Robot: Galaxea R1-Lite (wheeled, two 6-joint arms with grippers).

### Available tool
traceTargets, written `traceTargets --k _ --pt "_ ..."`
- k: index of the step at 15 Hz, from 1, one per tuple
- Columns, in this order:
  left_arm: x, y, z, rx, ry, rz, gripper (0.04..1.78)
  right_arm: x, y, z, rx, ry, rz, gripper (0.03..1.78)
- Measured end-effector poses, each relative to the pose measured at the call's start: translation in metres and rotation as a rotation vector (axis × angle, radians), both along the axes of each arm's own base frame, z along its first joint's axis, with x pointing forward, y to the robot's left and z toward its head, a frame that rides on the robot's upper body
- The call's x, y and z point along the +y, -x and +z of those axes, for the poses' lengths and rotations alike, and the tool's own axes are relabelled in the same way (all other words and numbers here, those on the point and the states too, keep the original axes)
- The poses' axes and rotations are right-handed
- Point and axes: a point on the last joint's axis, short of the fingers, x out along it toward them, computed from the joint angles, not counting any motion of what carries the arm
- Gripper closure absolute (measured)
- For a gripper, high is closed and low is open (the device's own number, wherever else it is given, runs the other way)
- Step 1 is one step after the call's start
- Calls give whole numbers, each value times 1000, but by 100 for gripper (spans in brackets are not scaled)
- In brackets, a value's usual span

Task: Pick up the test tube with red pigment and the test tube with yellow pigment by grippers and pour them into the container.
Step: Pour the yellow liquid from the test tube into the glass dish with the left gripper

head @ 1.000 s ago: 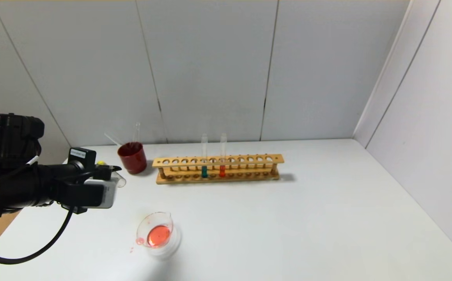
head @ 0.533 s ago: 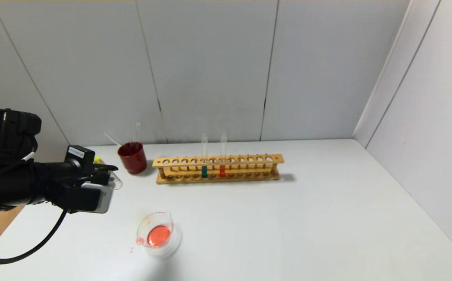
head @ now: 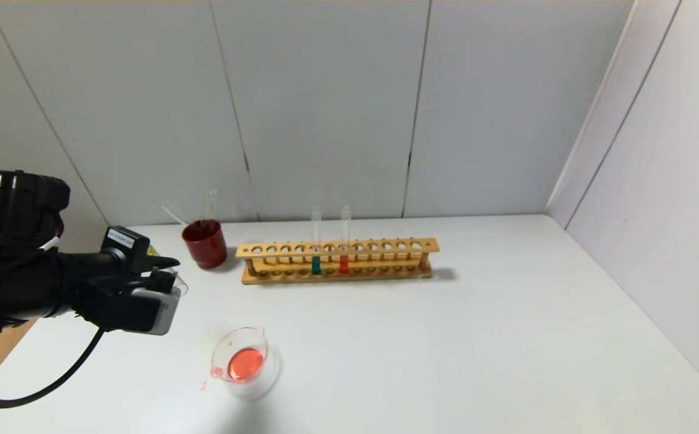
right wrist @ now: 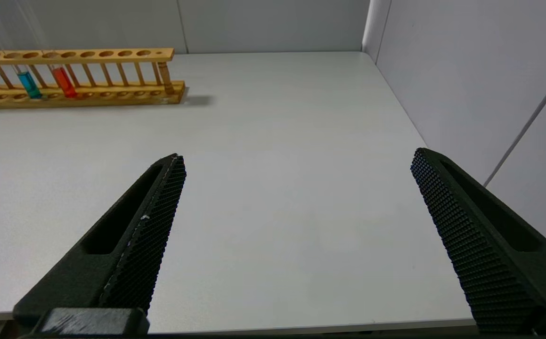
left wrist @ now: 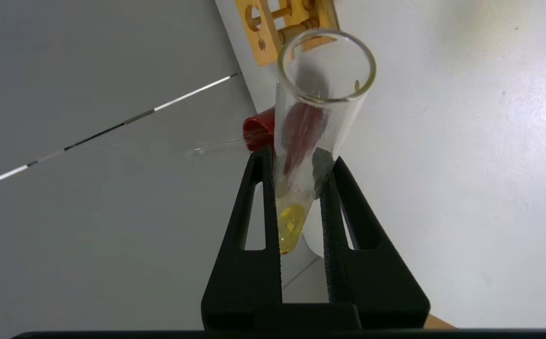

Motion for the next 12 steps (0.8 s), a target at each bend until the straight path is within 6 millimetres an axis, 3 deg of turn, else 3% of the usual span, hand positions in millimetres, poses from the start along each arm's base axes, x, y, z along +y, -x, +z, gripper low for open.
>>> traceTargets --k 12 --pt "-10 -8 -9 30 -50 15 152 0 0 0 0 0 0 6"
